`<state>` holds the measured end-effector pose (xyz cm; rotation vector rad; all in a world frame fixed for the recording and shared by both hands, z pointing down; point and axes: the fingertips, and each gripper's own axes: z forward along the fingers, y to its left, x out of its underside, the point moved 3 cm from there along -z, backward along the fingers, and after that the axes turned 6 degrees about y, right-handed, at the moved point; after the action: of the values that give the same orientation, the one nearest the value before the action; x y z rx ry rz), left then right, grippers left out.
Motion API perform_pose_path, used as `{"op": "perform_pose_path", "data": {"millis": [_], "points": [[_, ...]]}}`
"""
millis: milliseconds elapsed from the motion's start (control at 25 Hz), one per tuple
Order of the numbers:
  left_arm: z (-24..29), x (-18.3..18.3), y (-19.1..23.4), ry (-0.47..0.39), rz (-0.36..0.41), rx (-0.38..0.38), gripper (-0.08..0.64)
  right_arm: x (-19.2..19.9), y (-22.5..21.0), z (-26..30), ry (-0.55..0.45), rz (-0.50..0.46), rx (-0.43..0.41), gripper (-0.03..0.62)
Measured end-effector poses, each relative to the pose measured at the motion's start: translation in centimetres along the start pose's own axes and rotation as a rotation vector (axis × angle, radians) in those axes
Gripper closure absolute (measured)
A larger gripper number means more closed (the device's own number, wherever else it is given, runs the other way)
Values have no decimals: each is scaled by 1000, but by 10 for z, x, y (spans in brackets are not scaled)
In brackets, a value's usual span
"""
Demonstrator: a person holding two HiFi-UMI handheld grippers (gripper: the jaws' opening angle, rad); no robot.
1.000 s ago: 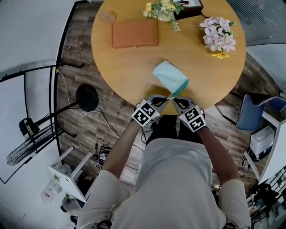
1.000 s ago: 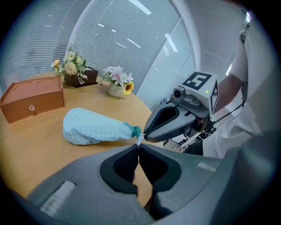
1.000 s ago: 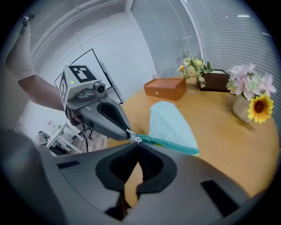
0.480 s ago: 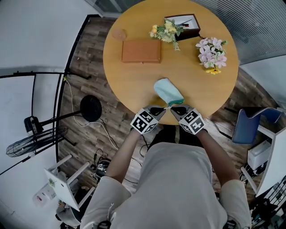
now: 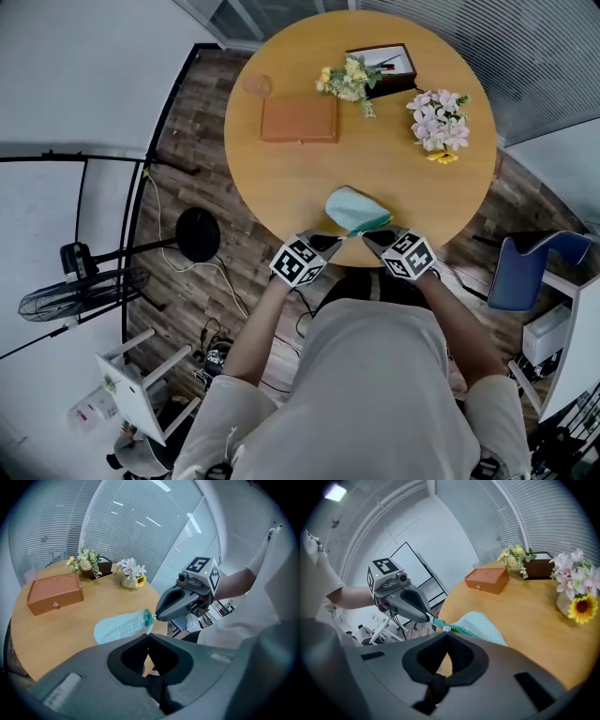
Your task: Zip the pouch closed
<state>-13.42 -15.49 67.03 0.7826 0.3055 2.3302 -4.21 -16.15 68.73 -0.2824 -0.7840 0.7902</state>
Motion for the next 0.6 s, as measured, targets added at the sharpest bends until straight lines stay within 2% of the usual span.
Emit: {"op": "perform_pose_path", "data": {"millis": [280, 600], "points": [[-6, -7, -12, -11, -17, -28, 541, 0, -1, -14, -8, -27, 7, 588], [-26, -7, -10, -35, -36, -85, 541, 1, -18, -35, -24, -39, 59, 588]]}}
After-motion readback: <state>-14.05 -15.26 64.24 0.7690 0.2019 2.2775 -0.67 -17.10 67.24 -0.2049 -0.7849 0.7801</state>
